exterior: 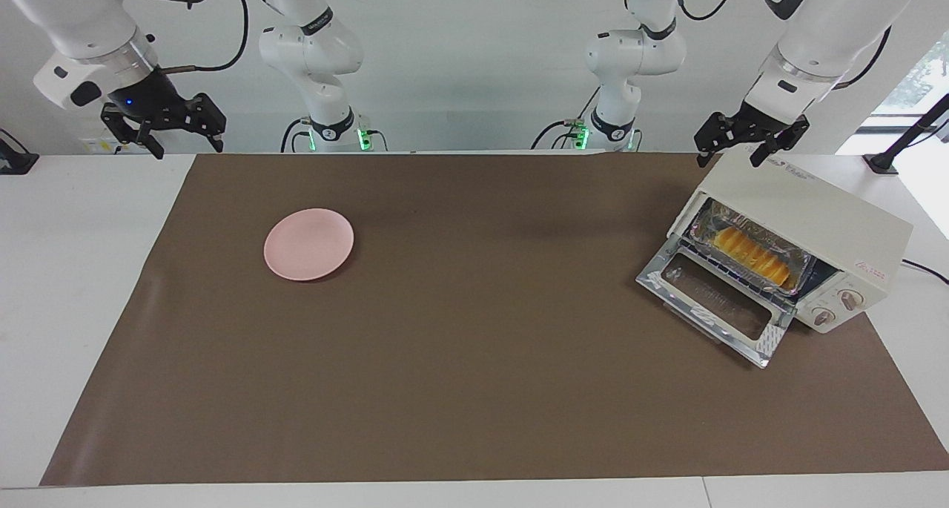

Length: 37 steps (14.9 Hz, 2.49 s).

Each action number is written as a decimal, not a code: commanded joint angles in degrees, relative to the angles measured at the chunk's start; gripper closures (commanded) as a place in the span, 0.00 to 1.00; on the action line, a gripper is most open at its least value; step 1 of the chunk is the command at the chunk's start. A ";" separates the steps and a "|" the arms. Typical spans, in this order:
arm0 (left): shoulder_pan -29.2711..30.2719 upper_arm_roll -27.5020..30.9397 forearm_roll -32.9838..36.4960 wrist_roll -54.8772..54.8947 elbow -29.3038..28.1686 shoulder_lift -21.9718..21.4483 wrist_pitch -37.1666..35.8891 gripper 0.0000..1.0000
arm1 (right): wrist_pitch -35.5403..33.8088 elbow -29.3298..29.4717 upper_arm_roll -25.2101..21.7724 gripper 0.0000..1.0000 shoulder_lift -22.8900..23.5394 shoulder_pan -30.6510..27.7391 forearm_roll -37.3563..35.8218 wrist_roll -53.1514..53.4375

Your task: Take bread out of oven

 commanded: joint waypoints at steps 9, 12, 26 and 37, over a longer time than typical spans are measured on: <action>-2.44 -0.69 1.64 -9.70 0.64 1.59 6.93 0.00 | -0.50 -0.60 0.63 0.00 -0.80 -0.61 -0.41 0.12; -1.56 0.01 3.39 -11.11 3.81 9.33 12.34 0.00 | -0.59 -0.60 0.63 0.00 -0.80 -0.61 -0.41 0.12; 1.52 0.36 12.10 -25.87 -22.55 7.68 31.98 0.00 | -0.59 -0.60 0.63 0.00 -0.80 -0.61 -0.41 0.12; 1.17 0.36 12.28 -29.40 -28.27 6.80 34.01 0.86 | -0.59 -0.60 0.63 0.00 -0.80 -0.79 -0.41 0.12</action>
